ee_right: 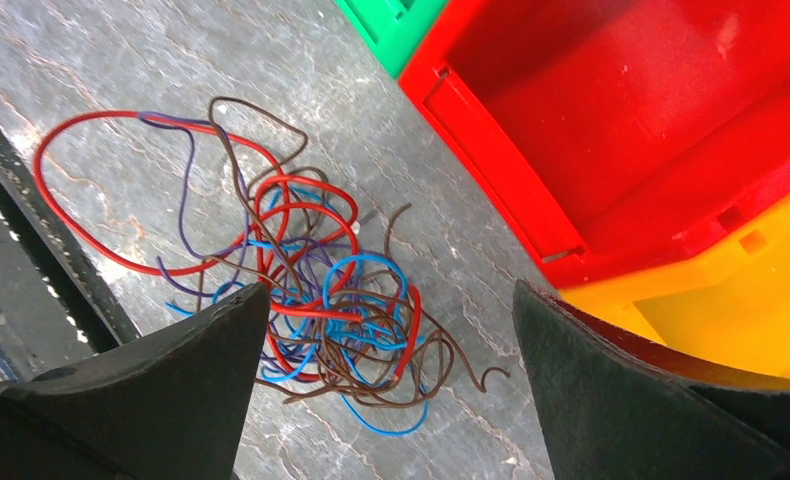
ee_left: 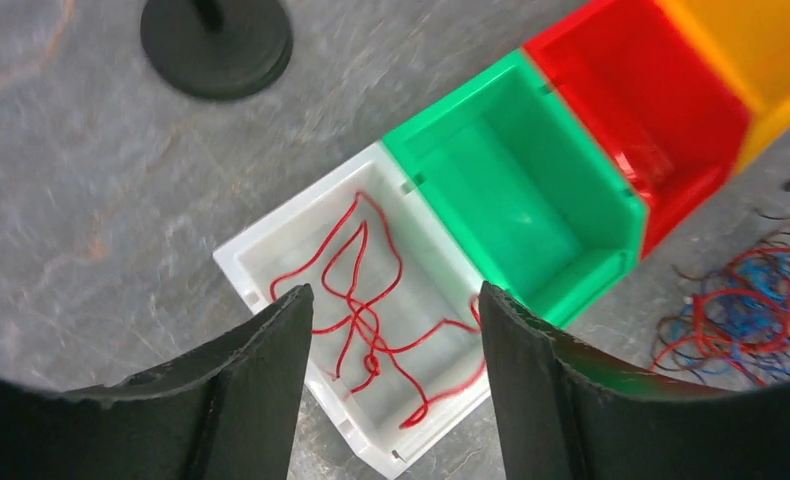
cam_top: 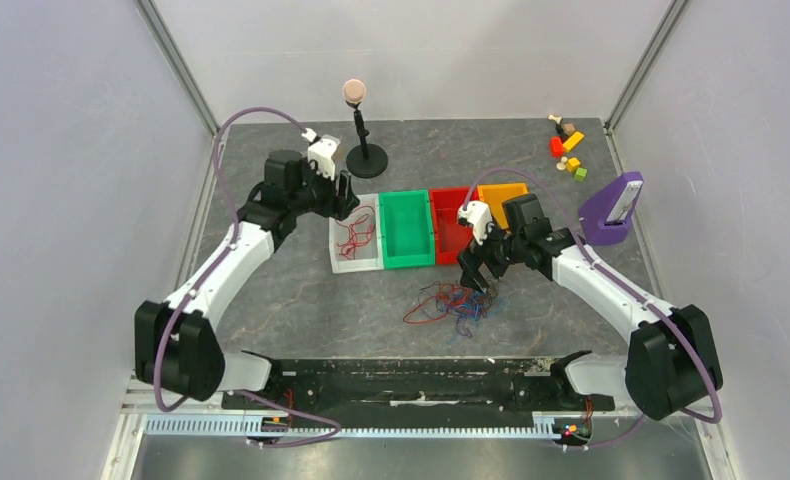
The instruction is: Untangle the cables
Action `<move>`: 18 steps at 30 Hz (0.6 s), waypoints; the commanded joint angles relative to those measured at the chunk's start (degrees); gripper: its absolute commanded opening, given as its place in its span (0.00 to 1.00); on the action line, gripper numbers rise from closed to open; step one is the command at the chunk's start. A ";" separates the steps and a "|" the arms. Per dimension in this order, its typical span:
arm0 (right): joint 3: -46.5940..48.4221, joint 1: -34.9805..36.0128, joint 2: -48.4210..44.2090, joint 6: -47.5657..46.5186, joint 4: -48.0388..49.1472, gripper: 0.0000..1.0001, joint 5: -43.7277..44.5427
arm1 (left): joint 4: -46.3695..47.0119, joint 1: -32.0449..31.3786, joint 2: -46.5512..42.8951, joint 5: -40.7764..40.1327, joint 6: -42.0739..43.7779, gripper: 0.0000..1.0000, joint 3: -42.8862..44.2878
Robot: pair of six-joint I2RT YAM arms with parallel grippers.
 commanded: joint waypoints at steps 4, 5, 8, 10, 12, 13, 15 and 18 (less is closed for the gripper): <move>0.98 -0.33 0.53 -2.61 -2.20 0.92 3.34 | -8.47 -0.25 -7.63 13.58 7.95 0.70 3.95; 0.96 -0.24 0.85 -2.60 -2.37 0.91 3.31 | -10.02 -0.24 -7.73 18.69 9.44 0.68 3.89; 0.72 -0.30 2.30 -2.52 -3.07 0.86 3.82 | -10.66 -2.66 -8.51 28.21 10.18 0.63 1.59; 0.44 -0.30 3.05 -2.43 -3.27 0.83 4.19 | -9.40 -7.59 -8.93 29.28 10.88 0.61 -0.85; 0.02 -0.27 3.50 -2.24 -3.18 0.79 3.94 | -6.70 -12.25 -8.81 28.34 10.11 0.56 -3.84; -0.09 -0.29 3.66 -1.95 -3.18 0.78 3.69 | -5.72 -14.17 -8.38 28.05 9.80 0.54 -5.34; -0.47 -0.29 3.94 -1.33 -3.18 0.76 3.01 | -5.28 -18.39 -7.33 27.73 11.74 0.53 -7.33; -1.41 -0.34 4.48 -0.47 -2.73 0.74 2.11 | -6.28 -23.88 -6.01 27.15 17.14 0.53 -9.39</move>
